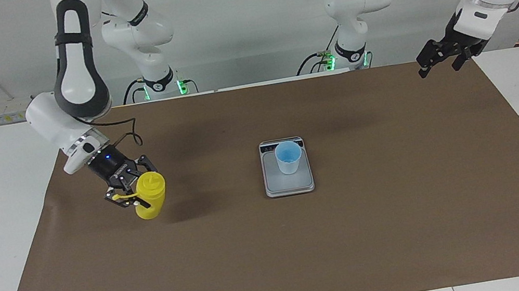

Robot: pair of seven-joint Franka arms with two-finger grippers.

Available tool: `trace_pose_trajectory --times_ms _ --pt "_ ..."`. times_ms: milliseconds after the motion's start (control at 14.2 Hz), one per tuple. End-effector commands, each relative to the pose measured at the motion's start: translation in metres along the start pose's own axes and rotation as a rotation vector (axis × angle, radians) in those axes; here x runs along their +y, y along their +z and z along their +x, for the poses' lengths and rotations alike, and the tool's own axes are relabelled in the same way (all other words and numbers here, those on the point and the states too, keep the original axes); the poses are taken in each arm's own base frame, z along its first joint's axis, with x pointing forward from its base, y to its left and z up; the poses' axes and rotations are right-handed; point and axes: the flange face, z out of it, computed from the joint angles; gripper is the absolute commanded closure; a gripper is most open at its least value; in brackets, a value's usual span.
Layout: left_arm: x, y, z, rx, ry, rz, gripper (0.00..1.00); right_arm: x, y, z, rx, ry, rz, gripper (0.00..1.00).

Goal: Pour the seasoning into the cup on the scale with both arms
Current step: 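Lower the bottle to its original spot with the right gripper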

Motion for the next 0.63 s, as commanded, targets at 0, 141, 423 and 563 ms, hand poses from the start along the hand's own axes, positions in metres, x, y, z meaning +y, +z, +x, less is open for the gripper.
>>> trace_pose_trajectory --times_ms 0,141,423,563 --pt "-0.004 -0.001 -0.007 0.013 0.006 0.014 0.0 0.001 -0.011 -0.022 0.064 -0.018 0.011 0.63" --pt "-0.004 -0.001 -0.007 0.013 0.006 0.014 0.0 -0.001 -0.012 -0.04 0.108 0.0 0.03 0.63" --pt "-0.003 -0.001 -0.007 0.013 0.008 0.014 0.0 -0.01 0.001 -0.073 0.213 0.038 0.04 0.63" --pt "-0.004 -0.001 -0.007 0.013 0.006 0.014 0.0 -0.011 0.008 -0.091 0.247 0.053 0.058 0.63"
